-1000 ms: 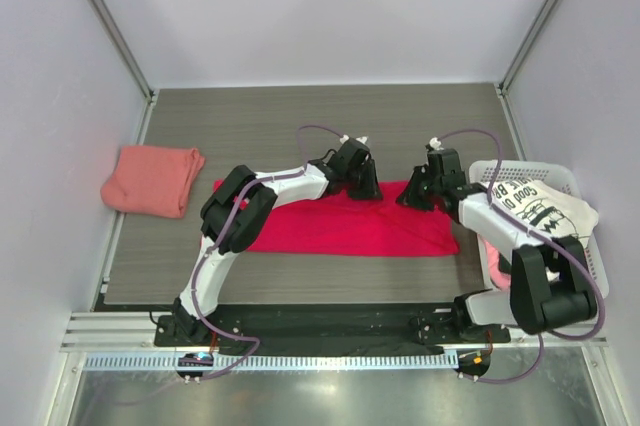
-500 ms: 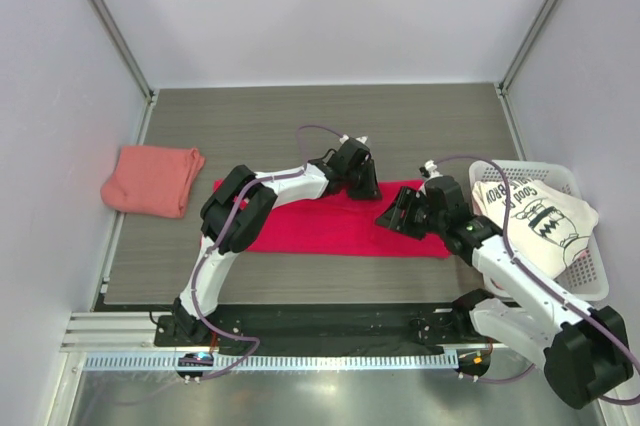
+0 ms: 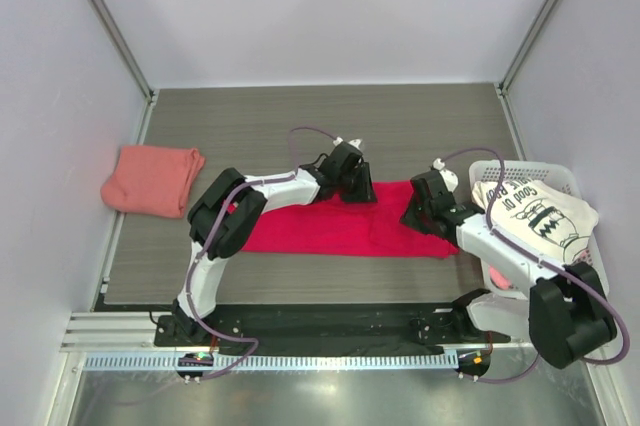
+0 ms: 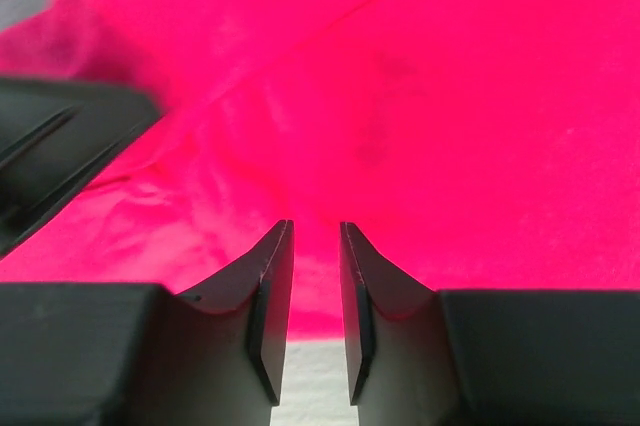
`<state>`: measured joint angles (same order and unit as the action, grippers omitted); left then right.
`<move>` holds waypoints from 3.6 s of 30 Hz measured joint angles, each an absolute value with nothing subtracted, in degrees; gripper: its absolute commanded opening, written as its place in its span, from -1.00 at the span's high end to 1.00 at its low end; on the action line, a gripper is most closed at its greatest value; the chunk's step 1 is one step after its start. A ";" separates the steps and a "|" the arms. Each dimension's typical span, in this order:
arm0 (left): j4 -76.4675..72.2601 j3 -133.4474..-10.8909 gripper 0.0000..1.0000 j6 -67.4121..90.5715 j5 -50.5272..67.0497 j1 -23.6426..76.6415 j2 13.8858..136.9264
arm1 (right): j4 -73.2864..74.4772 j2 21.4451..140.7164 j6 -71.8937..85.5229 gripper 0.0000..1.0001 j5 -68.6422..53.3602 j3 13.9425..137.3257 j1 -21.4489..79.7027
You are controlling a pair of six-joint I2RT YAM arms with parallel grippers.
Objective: Fold and stack the t-shirts
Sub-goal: Fold the tshirt
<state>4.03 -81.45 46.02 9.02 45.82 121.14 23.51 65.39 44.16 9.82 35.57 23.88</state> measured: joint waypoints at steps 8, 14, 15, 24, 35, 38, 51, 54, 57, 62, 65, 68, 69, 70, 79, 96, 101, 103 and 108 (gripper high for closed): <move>0.01 -75.33 0.15 45.43 8.19 45.52 114.59 | 22.09 76.75 43.40 0.34 13.34 40.32 23.88; -1.58 -73.14 0.18 46.76 8.16 42.85 113.67 | 20.73 85.27 42.09 0.29 15.97 46.30 23.86; -1.54 -72.23 0.18 47.22 8.12 42.19 113.60 | 20.67 86.43 41.91 0.29 16.23 47.31 23.77; 0.21 -62.67 0.12 49.28 0.99 38.30 105.78 | 18.83 95.48 40.64 0.31 14.24 53.25 16.56; -0.47 -51.86 -0.08 47.79 -12.78 38.24 81.87 | 24.60 121.16 39.42 0.10 13.52 88.44 10.22; 1.89 -51.94 -0.15 46.70 -13.23 36.84 80.03 | 25.71 131.61 36.80 -0.09 12.23 105.23 10.13; 18.44 -58.19 -0.12 43.83 -7.92 18.81 83.31 | 25.10 116.81 30.22 -0.12 9.04 92.71 31.03; 19.57 -57.47 -0.09 43.05 -3.70 13.19 86.70 | 23.57 117.32 30.24 -0.06 5.69 92.71 33.17; 20.29 -56.58 -0.10 43.00 -1.41 8.12 90.35 | 23.31 120.57 30.09 0.00 1.15 95.66 33.28; 19.99 -54.94 -0.08 43.09 0.12 5.41 94.08 | 20.78 127.35 30.35 0.04 -6.83 100.38 33.26; 19.05 -53.80 0.03 43.57 2.44 4.21 95.64 | 19.33 130.21 30.55 0.04 -11.27 100.86 33.41; 16.45 -53.43 0.30 44.07 5.28 2.26 96.40 | 17.52 132.38 30.83 0.08 -16.03 102.06 33.47; 15.81 -53.32 0.37 44.14 5.80 1.91 96.68 | 16.82 132.64 30.94 0.09 -17.45 102.10 33.50; 15.29 -53.15 0.49 44.45 6.57 1.54 96.86 | 16.53 132.79 30.98 0.09 -18.39 102.02 33.54; 12.38 -50.57 0.98 44.88 7.16 1.15 95.98 | 7.66 128.70 31.03 0.09 -24.40 91.50 33.63; 14.59 -38.83 1.00 45.17 4.05 1.21 82.81 | 2.22 121.23 29.54 -0.08 -29.39 79.68 33.93; 15.77 -33.01 1.00 46.11 4.01 1.21 73.76 | 0.84 121.21 29.54 -0.16 -30.96 78.89 34.35; 16.14 -31.73 1.00 46.11 4.05 1.21 71.66 | 0.82 121.21 29.41 -0.18 -31.31 78.89 34.94; 16.60 -27.70 1.00 46.11 4.25 1.21 67.68 | 0.01 121.21 29.06 -0.17 -33.06 78.89 38.09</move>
